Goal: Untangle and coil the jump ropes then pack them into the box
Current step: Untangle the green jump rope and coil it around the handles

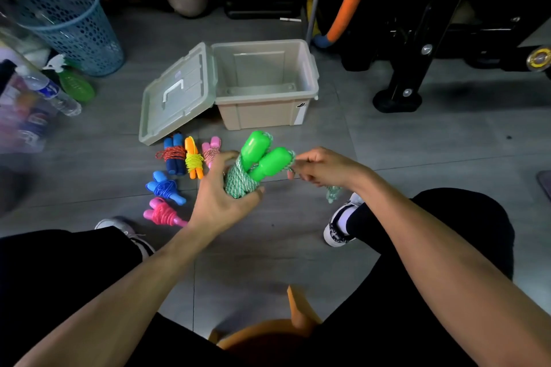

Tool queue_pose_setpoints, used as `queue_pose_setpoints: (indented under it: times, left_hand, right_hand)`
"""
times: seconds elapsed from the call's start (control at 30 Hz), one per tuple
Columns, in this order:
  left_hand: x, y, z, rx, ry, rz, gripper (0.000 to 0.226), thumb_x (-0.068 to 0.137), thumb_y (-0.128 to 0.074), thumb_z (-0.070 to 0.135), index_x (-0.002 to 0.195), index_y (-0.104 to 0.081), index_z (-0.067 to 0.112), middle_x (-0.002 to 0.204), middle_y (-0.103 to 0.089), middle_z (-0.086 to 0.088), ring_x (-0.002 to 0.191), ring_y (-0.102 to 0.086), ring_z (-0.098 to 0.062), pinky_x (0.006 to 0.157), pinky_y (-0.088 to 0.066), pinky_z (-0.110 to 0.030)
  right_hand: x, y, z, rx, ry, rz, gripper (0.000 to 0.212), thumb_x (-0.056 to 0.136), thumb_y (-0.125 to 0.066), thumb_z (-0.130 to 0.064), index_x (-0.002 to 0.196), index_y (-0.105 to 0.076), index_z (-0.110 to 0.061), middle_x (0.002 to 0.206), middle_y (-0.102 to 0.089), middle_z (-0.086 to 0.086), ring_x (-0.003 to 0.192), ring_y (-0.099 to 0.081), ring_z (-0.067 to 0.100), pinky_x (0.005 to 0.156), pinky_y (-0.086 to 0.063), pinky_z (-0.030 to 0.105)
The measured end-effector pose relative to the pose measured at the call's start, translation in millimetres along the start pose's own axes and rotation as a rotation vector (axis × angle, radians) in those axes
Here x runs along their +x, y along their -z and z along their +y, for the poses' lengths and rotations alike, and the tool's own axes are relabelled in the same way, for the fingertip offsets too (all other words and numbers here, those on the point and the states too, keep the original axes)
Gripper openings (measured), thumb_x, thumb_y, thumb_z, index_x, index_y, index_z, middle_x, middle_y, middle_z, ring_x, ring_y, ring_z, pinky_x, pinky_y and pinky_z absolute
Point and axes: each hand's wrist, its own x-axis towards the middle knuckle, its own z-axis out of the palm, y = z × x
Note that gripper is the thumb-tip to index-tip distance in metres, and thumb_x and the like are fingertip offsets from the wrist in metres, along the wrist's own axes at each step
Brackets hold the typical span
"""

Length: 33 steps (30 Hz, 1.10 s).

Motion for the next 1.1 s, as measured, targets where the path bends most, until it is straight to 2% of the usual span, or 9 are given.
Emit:
queue_pose_setpoints:
  times: [0.13, 0.3, 0.37, 0.47, 0.63, 0.73, 0.9, 1.0, 1.1]
  left_hand:
    - [3, -5, 9, -0.193, 0.085, 0.004, 0.075, 0.074, -0.073, 0.012, 0.142, -0.043, 0.025, 0.132, -0.057, 0.018, 0.124, -0.049, 0.002, 0.104, -0.037, -0.017]
    - [11, -10, 9, -0.167, 0.297, 0.087, 0.037, 0.075, -0.076, 0.012, 0.102, -0.062, 0.033, 0.084, -0.069, 0.018, 0.075, -0.060, 0.001, 0.074, -0.044, -0.021]
    - [12, -7, 3, 0.036, 0.367, 0.080, 0.038, 0.073, -0.076, 0.019, 0.102, -0.056, 0.032, 0.081, -0.064, 0.013, 0.068, -0.058, -0.003, 0.065, -0.043, -0.023]
    - [11, -6, -3, 0.624, 0.336, -0.178, 0.060, 0.074, -0.072, 0.029, 0.126, -0.042, 0.030, 0.094, -0.061, -0.004, 0.084, -0.062, -0.029, 0.069, -0.047, -0.031]
    - [3, -19, -12, 1.074, -0.101, -0.406, 0.064, 0.080, -0.064, 0.033, 0.135, -0.030, 0.031, 0.110, -0.058, -0.006, 0.092, -0.065, -0.037, 0.068, -0.047, -0.038]
    - [1, -16, -26, 0.984, -0.363, -0.542, 0.069, 0.074, -0.070, 0.036, 0.129, -0.028, 0.036, 0.107, -0.062, -0.004, 0.085, -0.067, -0.035, 0.064, -0.053, -0.039]
    - [-2, -6, -37, 0.757, -0.692, -0.501, 0.065, 0.066, -0.075, 0.043, 0.122, -0.045, 0.025, 0.094, -0.066, -0.003, 0.069, -0.067, -0.027, 0.050, -0.053, -0.032]
    - [-3, 2, -31, 0.440, -0.437, -0.392, 0.061, 0.068, -0.065, 0.037, 0.125, -0.048, 0.022, 0.097, -0.066, -0.001, 0.076, -0.066, -0.021, 0.063, -0.056, -0.033]
    - [-5, -2, -12, 0.085, -0.028, -0.129, 0.048, 0.070, -0.077, 0.020, 0.112, -0.054, 0.027, 0.087, -0.063, 0.011, 0.070, -0.058, 0.001, 0.062, -0.048, -0.016]
  right_hand:
    - [0, -9, 4, -0.091, -0.013, 0.004, 0.030, 0.102, -0.049, -0.028, 0.082, -0.068, -0.016, 0.057, -0.040, -0.003, 0.048, -0.034, 0.010, 0.049, -0.031, 0.022]
    - [-6, -25, -6, -0.328, 0.035, -0.032, 0.029, 0.101, -0.050, -0.028, 0.082, -0.069, -0.018, 0.056, -0.049, -0.011, 0.049, -0.044, -0.001, 0.052, -0.034, 0.015]
    - [-8, -34, -14, -0.473, 0.055, -0.059, 0.030, 0.101, -0.049, -0.029, 0.078, -0.064, -0.018, 0.062, -0.053, -0.009, 0.056, -0.047, 0.005, 0.051, -0.033, 0.014]
    - [-12, -41, -28, -0.611, 0.104, -0.063, 0.033, 0.099, -0.050, -0.029, 0.068, -0.049, -0.020, 0.062, -0.050, -0.005, 0.056, -0.046, 0.011, 0.051, -0.032, 0.023]
    - [-13, -18, -41, -0.676, 0.073, -0.030, 0.026, 0.092, -0.059, -0.040, 0.074, -0.055, -0.023, 0.074, -0.064, 0.000, 0.071, -0.062, 0.022, 0.065, -0.049, 0.035]
    - [-10, -6, -41, -0.639, 0.056, -0.010, 0.027, 0.082, -0.072, -0.046, 0.068, -0.057, -0.027, 0.070, -0.066, 0.002, 0.068, -0.065, 0.024, 0.062, -0.049, 0.034]
    - [-4, 7, -27, -0.453, 0.077, 0.001, 0.020, 0.079, -0.079, -0.039, 0.071, -0.066, -0.026, 0.058, -0.056, -0.009, 0.055, -0.047, 0.007, 0.057, -0.037, 0.027]
    - [-2, 19, -9, -0.331, 0.051, 0.066, 0.022, 0.085, -0.073, -0.041, 0.077, -0.072, -0.020, 0.060, -0.059, -0.003, 0.055, -0.042, 0.005, 0.057, -0.033, 0.026]
    - [-6, 21, 5, -0.335, 0.020, 0.091, 0.028, 0.094, -0.060, -0.041, 0.082, -0.073, -0.019, 0.057, -0.051, -0.005, 0.052, -0.037, 0.007, 0.054, -0.030, 0.026]
